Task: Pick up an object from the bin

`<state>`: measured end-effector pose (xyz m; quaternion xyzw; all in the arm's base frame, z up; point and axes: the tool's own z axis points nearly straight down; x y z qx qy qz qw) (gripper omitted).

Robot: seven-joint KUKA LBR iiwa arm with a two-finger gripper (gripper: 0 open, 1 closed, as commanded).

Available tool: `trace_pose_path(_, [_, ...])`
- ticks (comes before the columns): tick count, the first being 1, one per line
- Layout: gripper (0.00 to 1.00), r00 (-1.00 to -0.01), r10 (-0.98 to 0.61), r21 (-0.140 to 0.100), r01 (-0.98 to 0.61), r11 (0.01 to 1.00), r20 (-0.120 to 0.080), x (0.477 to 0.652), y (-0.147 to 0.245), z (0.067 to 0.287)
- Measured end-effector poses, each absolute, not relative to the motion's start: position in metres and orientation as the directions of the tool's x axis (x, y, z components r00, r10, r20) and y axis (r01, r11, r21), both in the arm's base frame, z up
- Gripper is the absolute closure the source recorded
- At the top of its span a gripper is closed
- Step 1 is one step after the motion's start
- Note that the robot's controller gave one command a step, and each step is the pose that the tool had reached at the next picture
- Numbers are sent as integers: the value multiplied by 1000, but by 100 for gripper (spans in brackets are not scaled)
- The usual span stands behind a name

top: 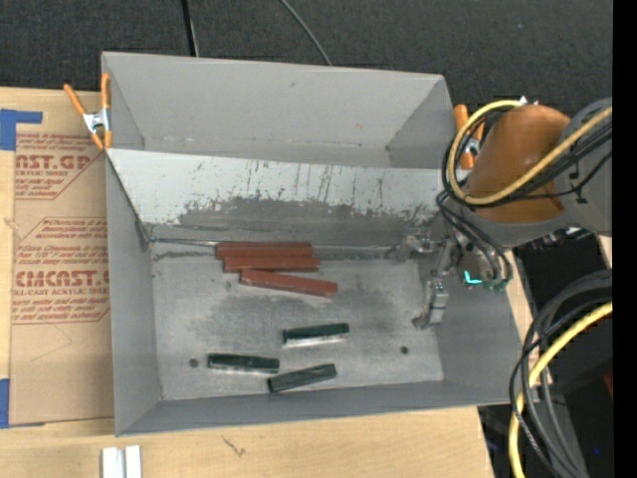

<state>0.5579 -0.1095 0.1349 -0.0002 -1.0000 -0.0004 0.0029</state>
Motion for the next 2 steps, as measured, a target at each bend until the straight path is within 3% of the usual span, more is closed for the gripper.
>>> trace_pose_path(1, [0, -1000, -1, 0, -1, 1000, -1, 560, -109, 139])
trace_pose_path(2, [100, -955, 296, 1, 296, 955, 1, 555, -38, 79])
